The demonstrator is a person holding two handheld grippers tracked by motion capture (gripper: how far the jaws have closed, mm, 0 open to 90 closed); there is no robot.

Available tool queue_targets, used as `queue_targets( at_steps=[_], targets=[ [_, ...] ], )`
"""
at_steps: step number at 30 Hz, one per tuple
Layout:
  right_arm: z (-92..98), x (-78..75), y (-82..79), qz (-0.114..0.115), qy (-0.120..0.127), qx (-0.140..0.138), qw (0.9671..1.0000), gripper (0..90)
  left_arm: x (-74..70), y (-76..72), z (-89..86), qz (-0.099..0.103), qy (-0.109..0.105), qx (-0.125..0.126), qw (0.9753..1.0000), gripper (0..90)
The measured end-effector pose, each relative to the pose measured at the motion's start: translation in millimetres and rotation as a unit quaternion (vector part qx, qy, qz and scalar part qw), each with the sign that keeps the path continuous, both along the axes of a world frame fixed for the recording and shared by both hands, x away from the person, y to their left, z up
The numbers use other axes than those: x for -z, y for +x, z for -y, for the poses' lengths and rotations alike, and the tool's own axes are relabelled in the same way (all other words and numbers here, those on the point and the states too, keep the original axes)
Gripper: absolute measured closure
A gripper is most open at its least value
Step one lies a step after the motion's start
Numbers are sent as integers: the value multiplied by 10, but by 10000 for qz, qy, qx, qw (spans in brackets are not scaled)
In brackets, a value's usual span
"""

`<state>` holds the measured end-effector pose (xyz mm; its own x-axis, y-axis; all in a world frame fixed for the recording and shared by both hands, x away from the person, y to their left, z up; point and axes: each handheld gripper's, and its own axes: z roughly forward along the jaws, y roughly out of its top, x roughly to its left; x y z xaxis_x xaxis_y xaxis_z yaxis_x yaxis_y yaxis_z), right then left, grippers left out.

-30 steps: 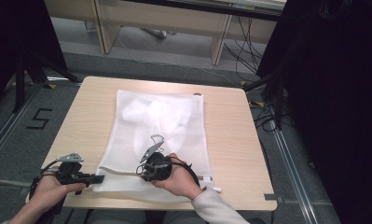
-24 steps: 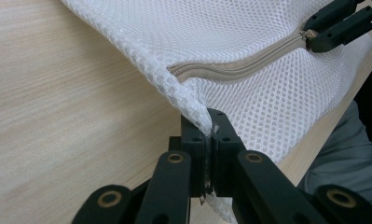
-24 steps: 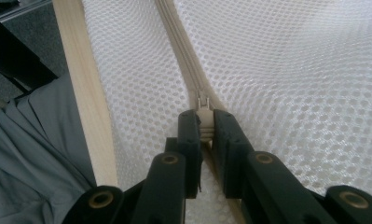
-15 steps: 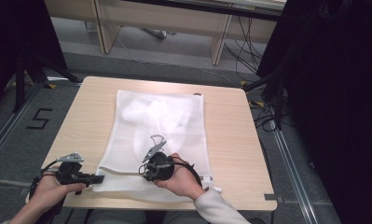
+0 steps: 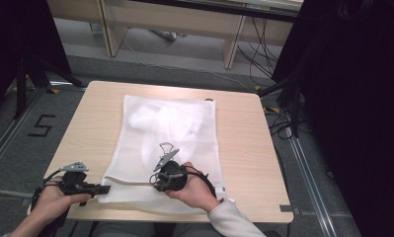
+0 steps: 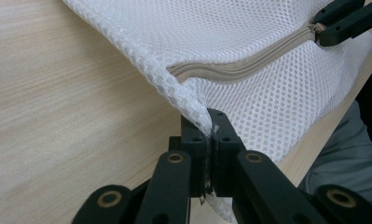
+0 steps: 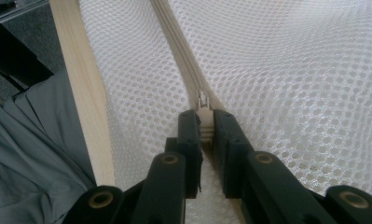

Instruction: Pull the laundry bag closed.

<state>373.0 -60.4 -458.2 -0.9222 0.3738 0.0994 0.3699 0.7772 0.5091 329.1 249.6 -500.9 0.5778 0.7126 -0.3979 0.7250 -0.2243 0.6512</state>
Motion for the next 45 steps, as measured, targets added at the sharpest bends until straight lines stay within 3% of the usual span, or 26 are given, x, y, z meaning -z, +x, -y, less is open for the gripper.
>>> queue_targets(
  at_steps=[45],
  targets=[
    [192,-39,-7,-2,10,82,10000,823,0,0,-4,-14,9,-20,10000,856]
  ],
)
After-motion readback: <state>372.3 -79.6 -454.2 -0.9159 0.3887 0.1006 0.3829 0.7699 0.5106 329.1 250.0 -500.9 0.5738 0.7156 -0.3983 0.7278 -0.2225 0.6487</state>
